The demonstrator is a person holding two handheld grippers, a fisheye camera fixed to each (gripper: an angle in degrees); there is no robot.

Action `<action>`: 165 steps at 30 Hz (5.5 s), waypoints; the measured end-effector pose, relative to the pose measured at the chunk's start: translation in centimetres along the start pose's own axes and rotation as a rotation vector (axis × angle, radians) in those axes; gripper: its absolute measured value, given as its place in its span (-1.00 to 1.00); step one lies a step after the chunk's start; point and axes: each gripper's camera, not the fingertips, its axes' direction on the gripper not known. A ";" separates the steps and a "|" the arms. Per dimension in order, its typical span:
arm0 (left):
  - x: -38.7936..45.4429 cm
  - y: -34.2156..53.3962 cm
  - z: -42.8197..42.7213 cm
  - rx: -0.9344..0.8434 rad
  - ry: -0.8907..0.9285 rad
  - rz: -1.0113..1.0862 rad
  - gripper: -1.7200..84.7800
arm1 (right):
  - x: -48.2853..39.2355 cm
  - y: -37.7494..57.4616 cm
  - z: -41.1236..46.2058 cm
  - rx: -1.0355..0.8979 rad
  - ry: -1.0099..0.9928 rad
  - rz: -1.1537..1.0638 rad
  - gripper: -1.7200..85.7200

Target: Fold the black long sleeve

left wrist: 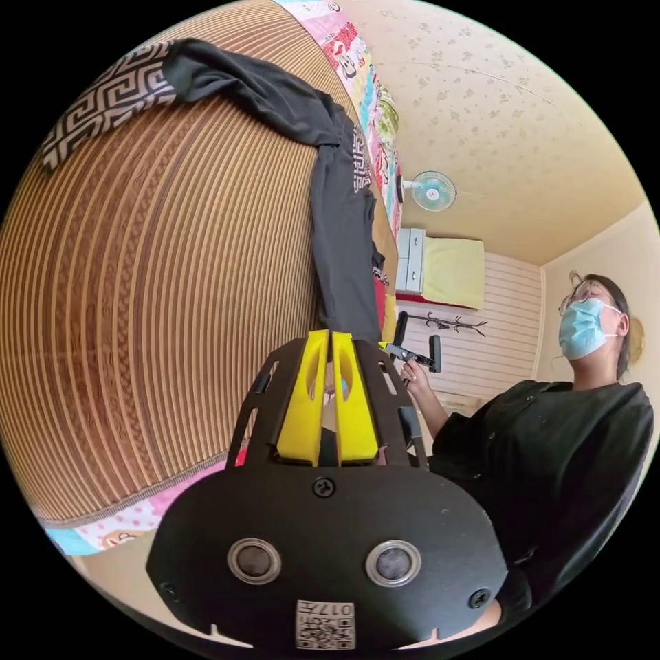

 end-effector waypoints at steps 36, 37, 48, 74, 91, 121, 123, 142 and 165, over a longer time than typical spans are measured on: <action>-5.9 -3.9 -0.3 0.959 0.109 -0.874 -0.80 | -28.0 -13.8 14.4 0.109 -0.052 -0.291 -0.85; -5.7 -3.7 0.2 0.958 0.113 -0.862 -0.79 | -28.6 -13.9 14.6 0.115 -0.055 -0.309 -0.85; -5.1 -0.2 4.0 1.029 0.067 -0.851 -0.75 | -36.4 -13.5 19.2 0.070 -0.144 -0.612 -0.86; 10.4 2.4 9.0 0.888 -0.383 -0.239 -0.94 | -52.4 -2.0 21.0 0.313 -0.204 -1.541 -0.65; 12.0 7.4 3.6 1.054 -0.314 -0.191 -0.65 | -49.8 -1.4 12.3 0.563 -0.525 -1.254 -0.88; 1.6 -19.7 23.0 0.567 -0.363 0.013 -0.67 | 18.9 -14.1 11.8 0.880 -0.844 0.152 -0.87; 0.8 -21.3 22.4 0.564 -0.347 -0.001 -0.67 | 19.3 -13.6 10.1 0.918 -0.861 0.136 -0.87; -1.0 -31.3 14.9 0.577 -0.388 0.107 -0.97 | 18.9 -13.1 7.2 0.842 -0.829 0.188 -0.87; -2.8 -27.2 15.3 0.302 -0.471 0.027 -0.86 | 5.4 -19.0 -0.4 0.599 -0.499 -0.002 -0.83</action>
